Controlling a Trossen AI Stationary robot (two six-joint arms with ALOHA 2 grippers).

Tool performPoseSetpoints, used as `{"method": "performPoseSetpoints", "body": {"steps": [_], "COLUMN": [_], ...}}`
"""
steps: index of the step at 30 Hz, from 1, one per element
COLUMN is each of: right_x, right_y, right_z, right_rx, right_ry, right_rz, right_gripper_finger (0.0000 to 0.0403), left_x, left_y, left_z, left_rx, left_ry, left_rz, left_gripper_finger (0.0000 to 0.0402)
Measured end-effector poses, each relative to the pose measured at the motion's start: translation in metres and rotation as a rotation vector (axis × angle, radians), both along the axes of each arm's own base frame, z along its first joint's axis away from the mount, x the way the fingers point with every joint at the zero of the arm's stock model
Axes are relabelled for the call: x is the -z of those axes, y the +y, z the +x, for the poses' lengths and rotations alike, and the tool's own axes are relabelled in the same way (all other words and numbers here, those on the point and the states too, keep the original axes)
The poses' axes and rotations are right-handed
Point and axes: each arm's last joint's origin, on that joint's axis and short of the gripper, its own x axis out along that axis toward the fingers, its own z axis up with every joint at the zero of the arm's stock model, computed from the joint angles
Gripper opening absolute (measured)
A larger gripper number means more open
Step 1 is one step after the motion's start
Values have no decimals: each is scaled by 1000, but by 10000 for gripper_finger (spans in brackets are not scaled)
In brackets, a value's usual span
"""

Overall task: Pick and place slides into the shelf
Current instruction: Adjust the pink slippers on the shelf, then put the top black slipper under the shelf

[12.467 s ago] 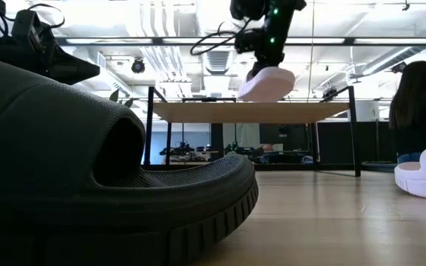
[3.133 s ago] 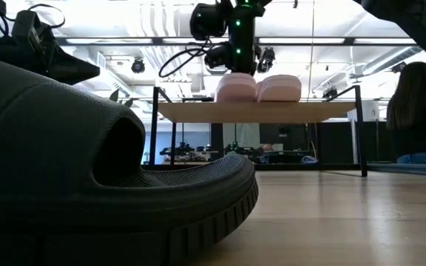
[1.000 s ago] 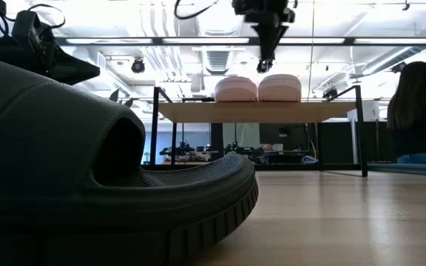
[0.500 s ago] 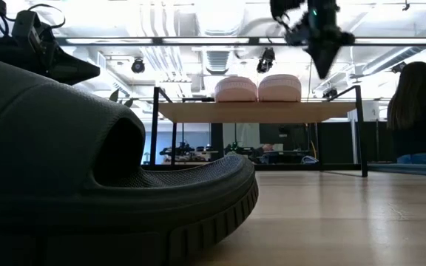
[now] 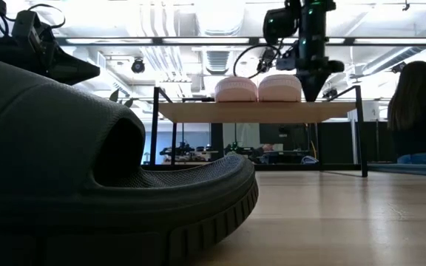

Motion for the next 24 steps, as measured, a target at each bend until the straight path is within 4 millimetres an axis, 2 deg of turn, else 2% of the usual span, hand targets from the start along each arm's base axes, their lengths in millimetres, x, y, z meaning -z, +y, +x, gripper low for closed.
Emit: {"method": "performPoseSetpoints", "body": {"steps": [10, 17, 21, 24], "right_x": [6, -6, -25, -42], "right_y": [-8, -3, 10, 35], "right_z": [13, 1, -16, -27], "right_rx": [-11, 4, 5, -67], "right_ry": [-51, -30, -43, -103], "right_rz": [-39, -96, -113, -79], "right_gripper_finger": [11, 11, 11, 11], "left_x": [0, 0, 0, 0], "left_y": [0, 0, 0, 0], "left_z": [0, 0, 0, 0], "left_rx": [0, 0, 0, 0], "left_ry": [-1, -1, -1, 0], "left_rz": [0, 0, 0, 0], "left_gripper_finger": [8, 8, 8, 8]}}
